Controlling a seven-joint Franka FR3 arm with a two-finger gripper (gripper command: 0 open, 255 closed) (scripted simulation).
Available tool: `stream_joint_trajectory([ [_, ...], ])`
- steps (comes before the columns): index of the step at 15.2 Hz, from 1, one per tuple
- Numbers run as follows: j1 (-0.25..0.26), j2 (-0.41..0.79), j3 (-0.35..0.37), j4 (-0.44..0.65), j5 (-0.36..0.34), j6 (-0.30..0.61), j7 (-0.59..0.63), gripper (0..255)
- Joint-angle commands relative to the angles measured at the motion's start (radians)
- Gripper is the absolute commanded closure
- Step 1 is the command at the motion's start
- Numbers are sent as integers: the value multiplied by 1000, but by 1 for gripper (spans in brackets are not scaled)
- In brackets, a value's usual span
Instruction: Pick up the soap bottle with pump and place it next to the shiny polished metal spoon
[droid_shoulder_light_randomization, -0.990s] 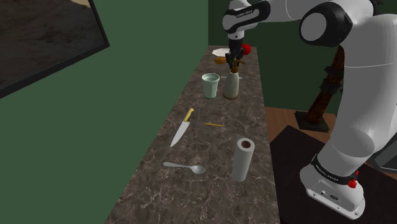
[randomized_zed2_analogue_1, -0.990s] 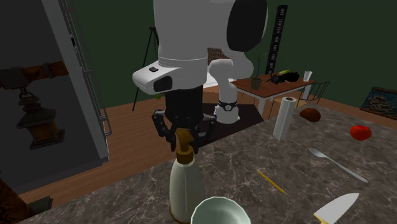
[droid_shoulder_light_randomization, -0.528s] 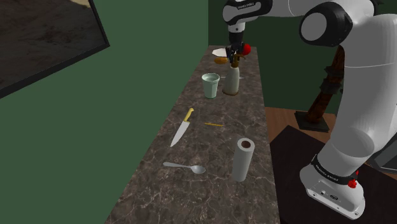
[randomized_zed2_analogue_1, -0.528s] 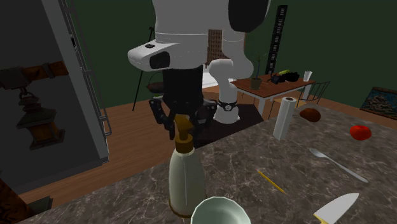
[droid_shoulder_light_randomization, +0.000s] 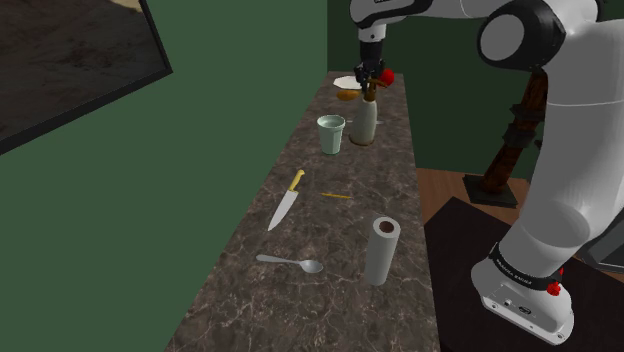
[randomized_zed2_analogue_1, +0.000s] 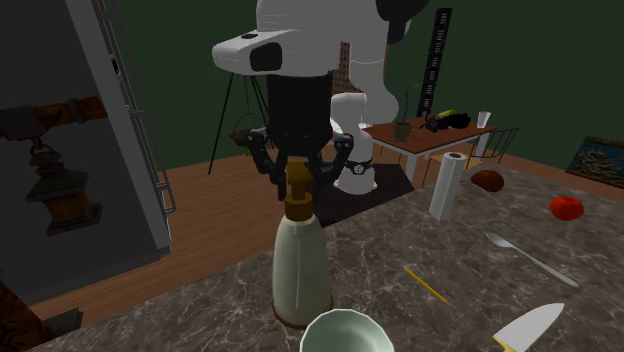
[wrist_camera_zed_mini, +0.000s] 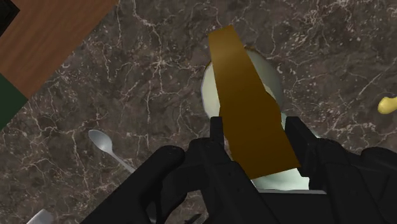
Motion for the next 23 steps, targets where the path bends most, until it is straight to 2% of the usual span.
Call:
stream_joint_trajectory([
  [1,27,-43,9,-56,-7,12,35,255],
  [11,160,-245,84,-331,-33,81,242,255],
  [17,232,-318,143,-424,-34,97,375,255],
  [23,303,-358,209,-473,-28,102,510,255],
])
